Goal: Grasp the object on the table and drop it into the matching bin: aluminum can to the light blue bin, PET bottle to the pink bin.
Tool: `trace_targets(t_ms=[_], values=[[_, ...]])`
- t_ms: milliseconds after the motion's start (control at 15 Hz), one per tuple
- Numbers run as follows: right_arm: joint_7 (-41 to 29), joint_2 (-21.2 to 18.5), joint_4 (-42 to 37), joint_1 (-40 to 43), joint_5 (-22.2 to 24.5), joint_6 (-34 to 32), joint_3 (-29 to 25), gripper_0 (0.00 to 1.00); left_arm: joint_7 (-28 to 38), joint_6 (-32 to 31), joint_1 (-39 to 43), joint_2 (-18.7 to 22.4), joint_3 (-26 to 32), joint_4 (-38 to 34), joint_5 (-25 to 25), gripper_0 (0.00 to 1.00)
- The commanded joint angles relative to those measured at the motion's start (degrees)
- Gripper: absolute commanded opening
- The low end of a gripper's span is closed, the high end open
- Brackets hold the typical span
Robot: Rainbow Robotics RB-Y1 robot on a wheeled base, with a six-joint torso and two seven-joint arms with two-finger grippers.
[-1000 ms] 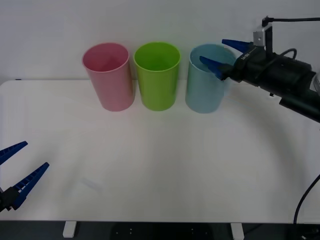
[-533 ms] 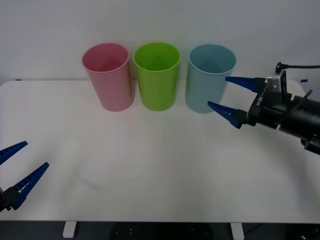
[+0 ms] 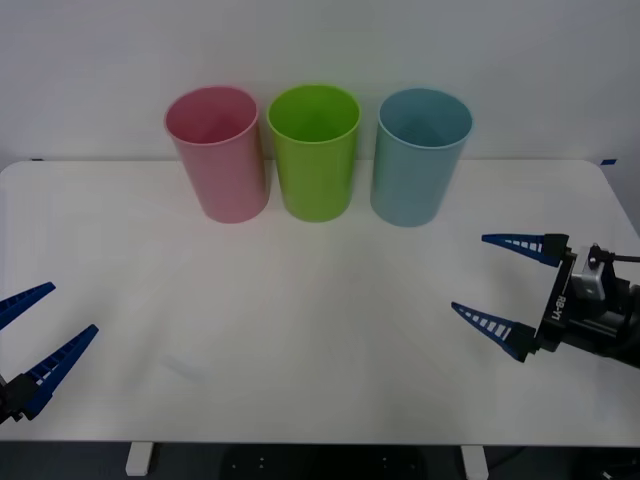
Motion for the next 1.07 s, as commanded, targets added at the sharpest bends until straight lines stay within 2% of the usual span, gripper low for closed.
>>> trace_targets(t_ms=[67, 600, 800, 1067], values=[[2.0, 0.0, 0.0, 3.2, -0.1, -3.7, -2.2, 1.00, 0.0, 0.0, 0.0, 0.0, 0.0, 0.0, 0.0, 1.00], [-0.6, 0.1, 0.0, 8.2, -6.4, -8.2, -2.8, 1.00, 0.0, 0.0, 0.0, 0.0, 0.0, 0.0, 0.0, 1.00], [-6.1, 0.1, 0.0, 9.7, -6.7, -9.4, -2.6, 1.00, 0.0, 0.0, 0.0, 0.0, 0.0, 0.0, 0.0, 1.00], [-6.4, 0.1, 0.0, 10.5, -6.7, -9.5, -2.5, 1.00, 0.0, 0.0, 0.0, 0.0, 0.0, 0.0, 0.0, 1.00]])
